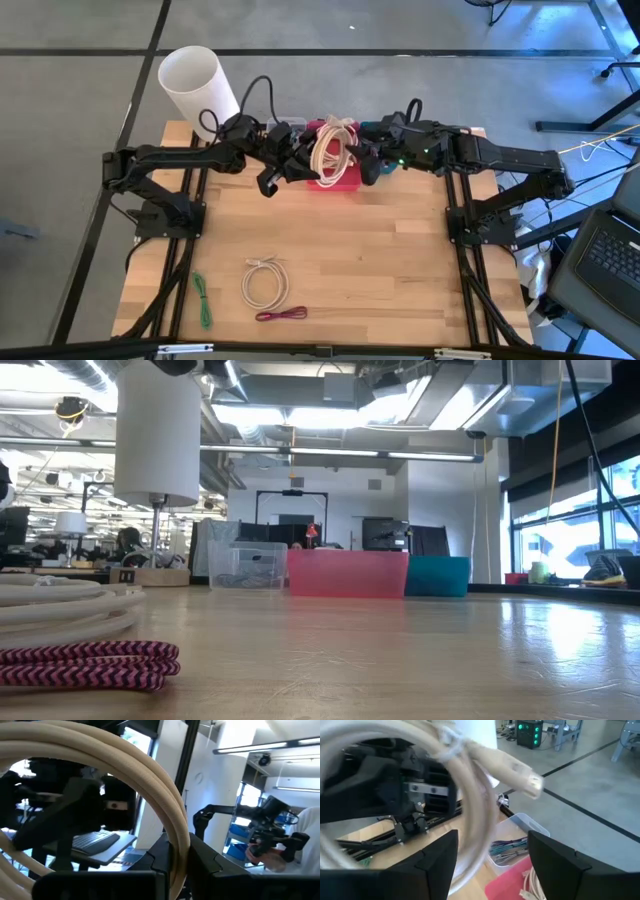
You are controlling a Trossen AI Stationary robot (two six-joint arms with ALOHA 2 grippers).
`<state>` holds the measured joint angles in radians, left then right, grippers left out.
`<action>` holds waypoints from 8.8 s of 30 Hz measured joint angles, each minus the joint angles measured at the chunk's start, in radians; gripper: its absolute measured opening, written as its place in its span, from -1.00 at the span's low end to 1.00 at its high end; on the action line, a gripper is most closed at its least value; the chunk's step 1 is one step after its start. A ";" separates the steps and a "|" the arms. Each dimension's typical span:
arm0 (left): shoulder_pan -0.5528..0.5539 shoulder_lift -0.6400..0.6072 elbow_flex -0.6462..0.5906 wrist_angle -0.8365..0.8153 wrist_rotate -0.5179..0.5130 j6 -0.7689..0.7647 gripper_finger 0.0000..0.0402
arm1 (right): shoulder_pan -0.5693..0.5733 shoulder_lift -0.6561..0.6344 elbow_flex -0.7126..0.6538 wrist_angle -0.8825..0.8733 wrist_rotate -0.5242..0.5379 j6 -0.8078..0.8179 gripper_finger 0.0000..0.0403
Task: Pick & Place USB Port
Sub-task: Put the brown HDMI cable into the red bin, then put the pink and black charger cable into the white bin
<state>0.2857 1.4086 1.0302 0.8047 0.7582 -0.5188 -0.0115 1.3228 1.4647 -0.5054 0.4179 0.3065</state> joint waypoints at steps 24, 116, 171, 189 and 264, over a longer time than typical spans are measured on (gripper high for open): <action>-0.009 -0.001 0.018 -0.058 0.002 0.043 -0.86 | -0.031 0.086 -0.002 0.121 -0.032 -0.012 -0.33; 0.048 -0.103 0.019 0.070 -0.158 -0.004 0.16 | -0.550 0.781 0.471 -0.563 -0.526 -0.395 -0.83; -0.023 -0.119 0.018 0.012 -0.122 0.087 0.16 | -0.585 0.853 0.699 -0.524 -0.283 -0.423 -0.04; -0.015 -0.289 0.018 -0.533 -0.156 0.269 0.16 | -0.543 0.849 0.788 -0.746 -0.323 -0.414 -0.04; -0.820 -0.150 -0.387 -1.535 -0.293 -0.245 0.16 | -0.027 -0.059 -0.115 -0.638 -0.122 0.066 -0.04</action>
<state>-0.5346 1.2589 0.6434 -0.7303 0.4650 -0.7637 -0.0381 1.2640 1.3499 -1.1431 0.2958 0.3723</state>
